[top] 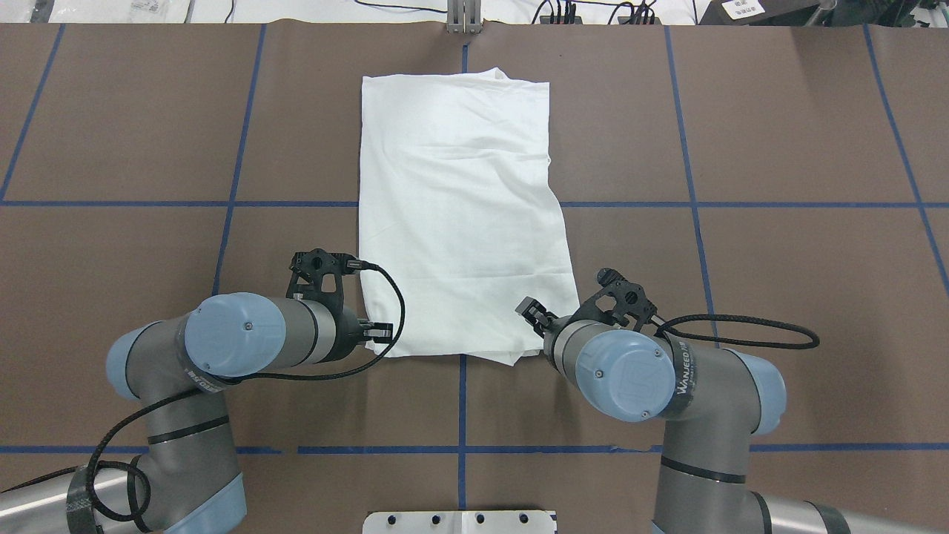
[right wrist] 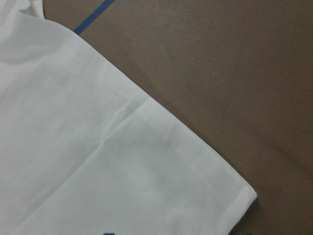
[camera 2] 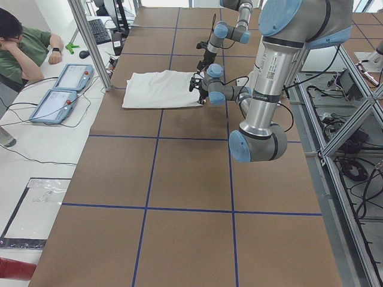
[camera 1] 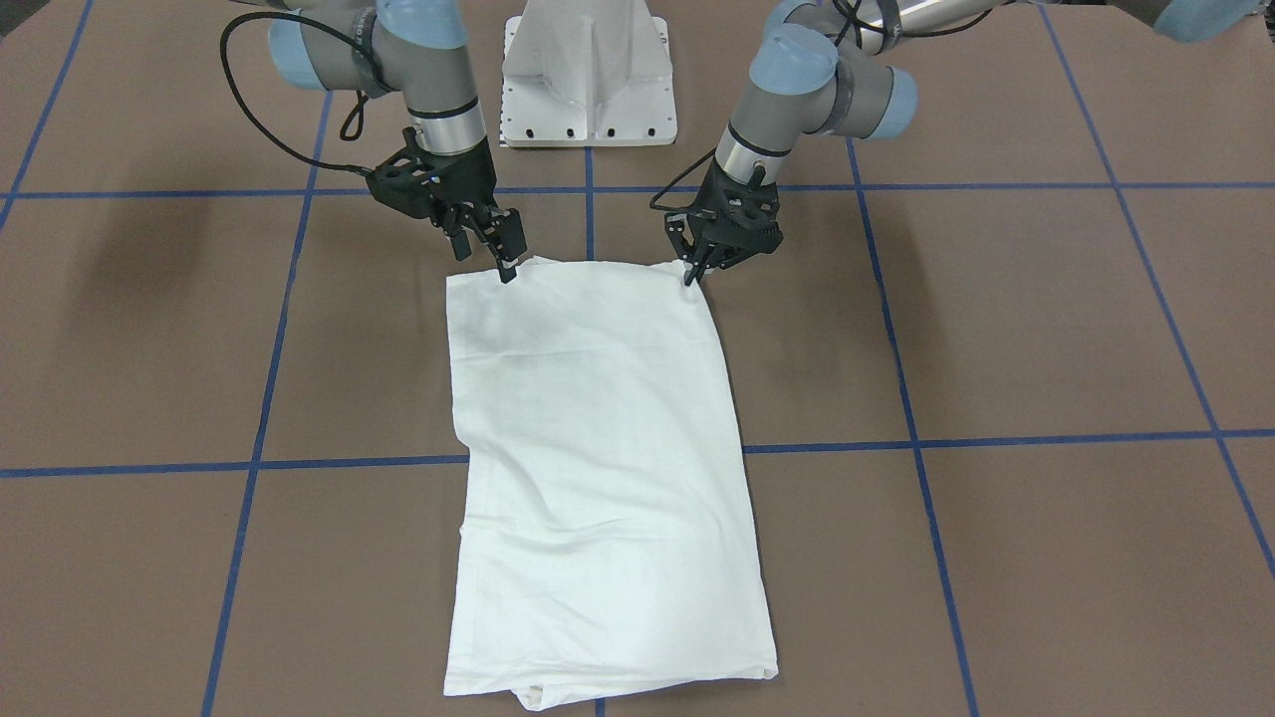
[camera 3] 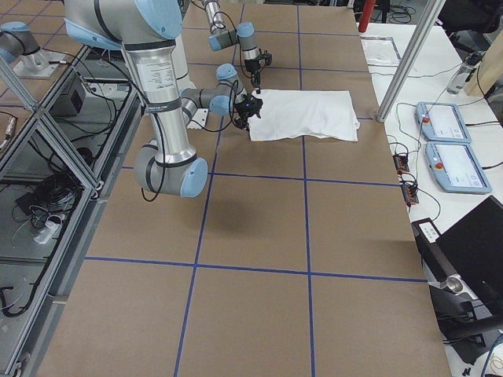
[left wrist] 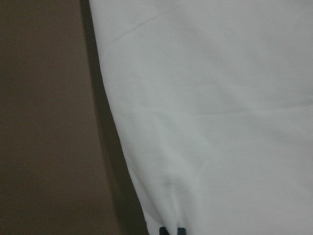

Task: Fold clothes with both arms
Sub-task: 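Move the right gripper along the near edge toward the left gripper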

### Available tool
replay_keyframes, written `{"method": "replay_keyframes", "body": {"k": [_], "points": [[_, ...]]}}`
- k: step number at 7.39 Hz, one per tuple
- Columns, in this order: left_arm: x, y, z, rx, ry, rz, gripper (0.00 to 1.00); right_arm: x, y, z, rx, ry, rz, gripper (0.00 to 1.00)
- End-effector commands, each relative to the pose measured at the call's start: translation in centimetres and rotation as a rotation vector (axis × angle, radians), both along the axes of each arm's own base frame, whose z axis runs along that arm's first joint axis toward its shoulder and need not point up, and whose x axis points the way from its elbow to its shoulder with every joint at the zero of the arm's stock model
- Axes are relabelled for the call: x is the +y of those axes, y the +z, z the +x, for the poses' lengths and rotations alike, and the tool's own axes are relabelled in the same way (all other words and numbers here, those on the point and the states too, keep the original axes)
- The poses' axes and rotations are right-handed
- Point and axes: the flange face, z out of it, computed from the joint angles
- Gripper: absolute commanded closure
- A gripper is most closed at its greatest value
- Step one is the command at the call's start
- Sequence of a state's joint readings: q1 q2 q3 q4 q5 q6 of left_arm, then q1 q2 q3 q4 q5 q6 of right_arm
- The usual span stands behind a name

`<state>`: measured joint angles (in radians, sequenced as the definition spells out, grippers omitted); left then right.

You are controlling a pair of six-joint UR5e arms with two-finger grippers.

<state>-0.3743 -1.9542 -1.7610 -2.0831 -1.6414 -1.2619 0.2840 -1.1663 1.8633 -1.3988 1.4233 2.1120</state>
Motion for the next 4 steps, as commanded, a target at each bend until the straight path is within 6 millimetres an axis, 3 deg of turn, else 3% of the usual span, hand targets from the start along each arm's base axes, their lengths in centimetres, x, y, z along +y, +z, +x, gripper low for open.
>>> {"method": "replay_keyframes", "body": {"k": [1,3,4], "points": [[0.0,-0.1,0.0,0.002,0.000,0.000,1.00,0.1,-0.3,-1.2,0.002,0.033,-0.050,0.11],[0.0,-0.1,-0.1,0.003,-0.002,0.000,1.00,-0.5,-0.1,-3.8,0.022,0.043,-0.068,0.12],[0.1,-0.4,-0.3,0.009,-0.002,0.002,1.00,-0.6,-0.8,-4.1,0.012,0.044,-0.067,0.14]]}}
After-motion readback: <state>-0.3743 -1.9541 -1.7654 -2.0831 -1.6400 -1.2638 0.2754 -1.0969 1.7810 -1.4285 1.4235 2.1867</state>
